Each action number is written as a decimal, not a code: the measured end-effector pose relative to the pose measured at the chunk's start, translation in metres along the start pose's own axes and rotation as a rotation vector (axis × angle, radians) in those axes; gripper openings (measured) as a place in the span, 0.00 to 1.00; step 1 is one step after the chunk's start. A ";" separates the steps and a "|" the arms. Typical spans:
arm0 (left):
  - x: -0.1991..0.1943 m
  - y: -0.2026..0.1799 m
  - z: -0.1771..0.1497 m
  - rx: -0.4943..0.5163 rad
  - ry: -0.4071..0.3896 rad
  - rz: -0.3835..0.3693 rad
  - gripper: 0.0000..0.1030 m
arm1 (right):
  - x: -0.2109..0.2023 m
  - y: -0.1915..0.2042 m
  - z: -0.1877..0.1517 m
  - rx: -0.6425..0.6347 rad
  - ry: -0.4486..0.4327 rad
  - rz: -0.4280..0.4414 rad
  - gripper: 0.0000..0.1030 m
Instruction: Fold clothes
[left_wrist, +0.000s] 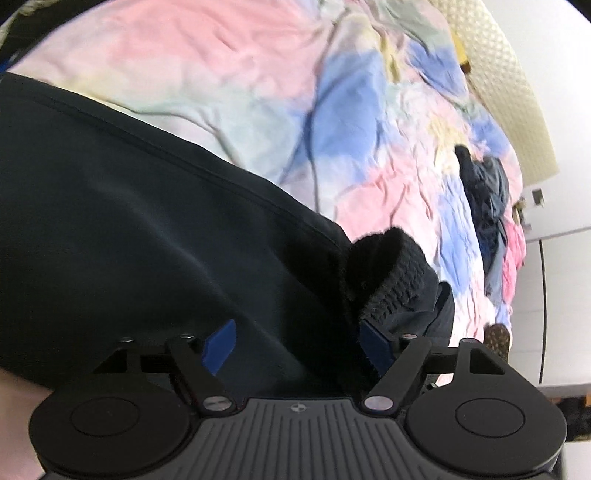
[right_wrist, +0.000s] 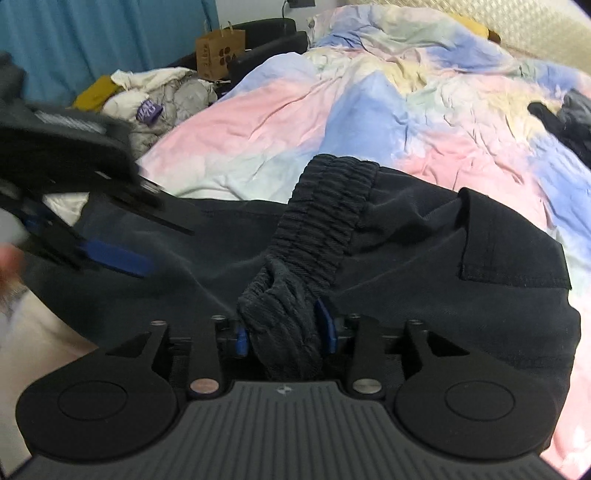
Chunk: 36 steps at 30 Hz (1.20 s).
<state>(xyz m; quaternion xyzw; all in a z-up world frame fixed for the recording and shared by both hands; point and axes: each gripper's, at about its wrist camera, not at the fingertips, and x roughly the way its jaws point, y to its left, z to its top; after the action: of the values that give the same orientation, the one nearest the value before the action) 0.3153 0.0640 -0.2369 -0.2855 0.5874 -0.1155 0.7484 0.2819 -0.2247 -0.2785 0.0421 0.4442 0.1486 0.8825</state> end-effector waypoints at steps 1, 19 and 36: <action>0.009 -0.005 0.000 0.003 0.012 -0.005 0.74 | -0.005 -0.005 0.000 0.015 0.002 0.019 0.45; 0.130 -0.059 0.020 0.077 0.103 -0.043 0.50 | -0.075 -0.219 -0.056 0.584 -0.024 -0.128 0.58; 0.077 -0.012 0.005 -0.046 -0.002 -0.039 0.19 | -0.011 -0.165 -0.002 0.299 0.028 -0.105 0.59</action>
<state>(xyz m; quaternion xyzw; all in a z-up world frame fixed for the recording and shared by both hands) 0.3435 0.0164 -0.2921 -0.3143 0.5835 -0.1159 0.7398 0.3110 -0.3851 -0.3051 0.1478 0.4751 0.0351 0.8667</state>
